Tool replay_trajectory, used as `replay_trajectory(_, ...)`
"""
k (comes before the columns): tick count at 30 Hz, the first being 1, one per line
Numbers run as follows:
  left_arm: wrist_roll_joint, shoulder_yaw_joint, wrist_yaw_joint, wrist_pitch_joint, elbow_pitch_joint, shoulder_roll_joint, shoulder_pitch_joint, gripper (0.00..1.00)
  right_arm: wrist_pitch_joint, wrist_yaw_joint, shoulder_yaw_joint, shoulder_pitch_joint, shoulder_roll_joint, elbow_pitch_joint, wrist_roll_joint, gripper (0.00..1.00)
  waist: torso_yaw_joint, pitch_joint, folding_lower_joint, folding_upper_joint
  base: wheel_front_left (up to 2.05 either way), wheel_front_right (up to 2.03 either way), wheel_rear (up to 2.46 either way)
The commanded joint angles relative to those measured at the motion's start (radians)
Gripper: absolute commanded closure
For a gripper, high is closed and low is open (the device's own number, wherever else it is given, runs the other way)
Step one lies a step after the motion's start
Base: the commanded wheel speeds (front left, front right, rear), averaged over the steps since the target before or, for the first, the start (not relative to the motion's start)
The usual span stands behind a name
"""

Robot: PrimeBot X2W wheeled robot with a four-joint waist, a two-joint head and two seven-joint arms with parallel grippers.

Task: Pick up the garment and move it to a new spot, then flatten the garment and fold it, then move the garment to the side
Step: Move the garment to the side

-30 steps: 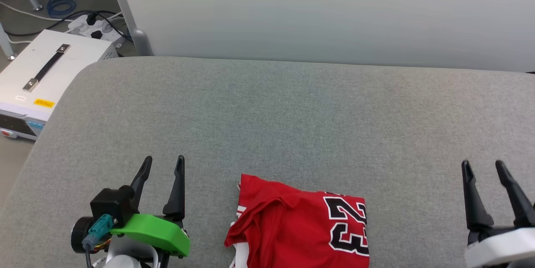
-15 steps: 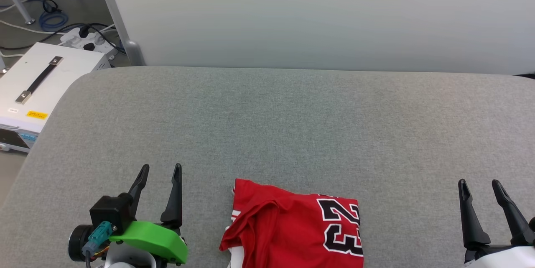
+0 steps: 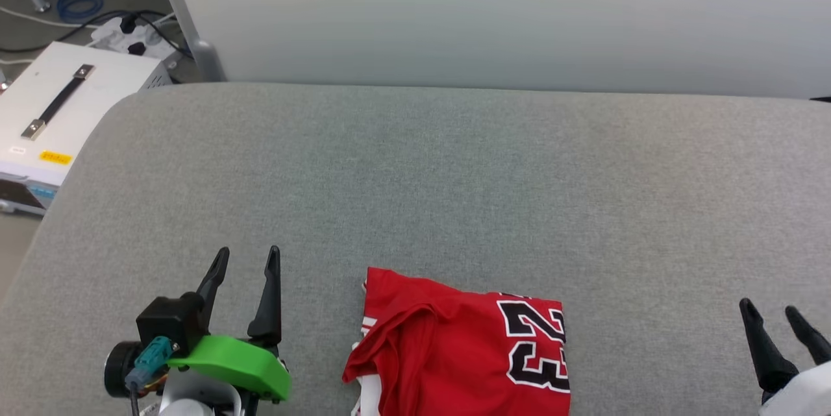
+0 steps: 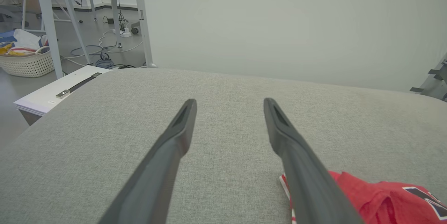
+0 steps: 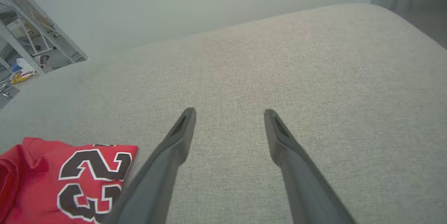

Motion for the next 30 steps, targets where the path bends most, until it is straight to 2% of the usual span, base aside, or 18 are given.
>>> replay_trajectory(1,0.002,0.004,-0.008,-0.005,-0.001,-0.004,-0.025,0.0,0.059,0.0,0.002,-0.027,-0.02,0.015,0.039,0.0,0.018,0.033,0.0,-0.0001,0.0,0.0,0.0)
replay_trajectory(6,0.01,0.004,-0.026,-0.006,0.004,-0.026,-0.056,0.0,0.294,0.0,0.048,-0.067,-0.067,0.079,0.167,0.0,0.05,0.078,0.0,-0.0001,0.0,0.0,0.0)
replay_trajectory(12,0.024,0.014,-0.053,-0.006,0.016,-0.061,-0.085,0.0,0.486,0.0,0.131,-0.101,-0.05,0.142,0.253,0.0,0.088,0.121,0.0,-0.0001,0.0,0.0,0.0)
replay_trajectory(21,0.057,0.056,-0.094,-0.006,0.034,-0.093,-0.111,0.0,0.559,0.0,0.265,-0.159,-0.009,0.206,0.388,0.0,0.122,0.163,0.0,-0.0001,0.0,0.0,0.0)
replay_trajectory(30,0.083,0.091,-0.126,-0.006,0.051,-0.124,-0.116,0.0,0.591,0.0,0.348,-0.198,-0.01,0.239,0.434,0.0,0.124,0.18,0.0,-0.0001,0.0,0.0,0.0)
